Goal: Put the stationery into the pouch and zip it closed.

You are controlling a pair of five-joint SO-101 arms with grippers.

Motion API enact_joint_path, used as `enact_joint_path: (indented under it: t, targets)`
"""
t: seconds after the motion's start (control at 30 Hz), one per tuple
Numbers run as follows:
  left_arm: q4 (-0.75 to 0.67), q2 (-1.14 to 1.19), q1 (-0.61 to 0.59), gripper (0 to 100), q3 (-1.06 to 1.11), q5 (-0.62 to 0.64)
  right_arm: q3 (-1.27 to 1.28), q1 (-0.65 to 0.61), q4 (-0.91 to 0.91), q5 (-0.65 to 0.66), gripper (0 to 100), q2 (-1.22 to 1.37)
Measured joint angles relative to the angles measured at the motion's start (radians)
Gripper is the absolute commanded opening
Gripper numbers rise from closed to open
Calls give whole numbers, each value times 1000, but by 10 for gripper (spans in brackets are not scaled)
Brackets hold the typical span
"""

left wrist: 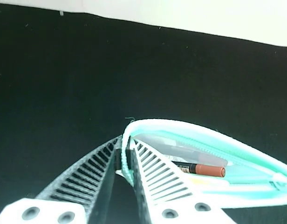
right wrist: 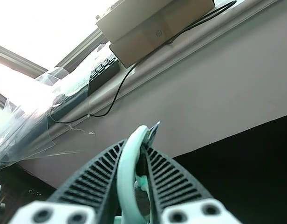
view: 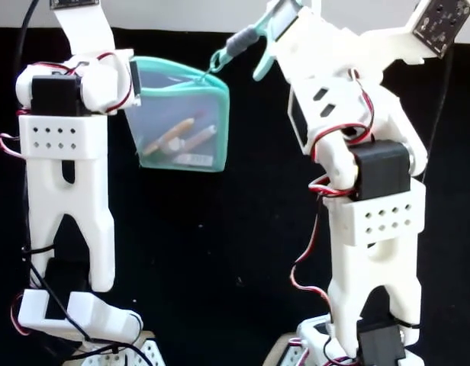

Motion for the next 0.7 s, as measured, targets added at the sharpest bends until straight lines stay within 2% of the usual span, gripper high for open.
enact_joint_path:
  t: [0.23, 0.43, 0.7]
  targets:
    - [15, 11, -3, 204, -80, 2, -9, 3, 0, 0, 7, 0]
    - [124, 17, -5, 206, -244, 5, -15, 14, 0, 0, 7, 0]
    - [196, 20, -5, 206, -451, 3, -29, 25, -2, 0, 7, -2]
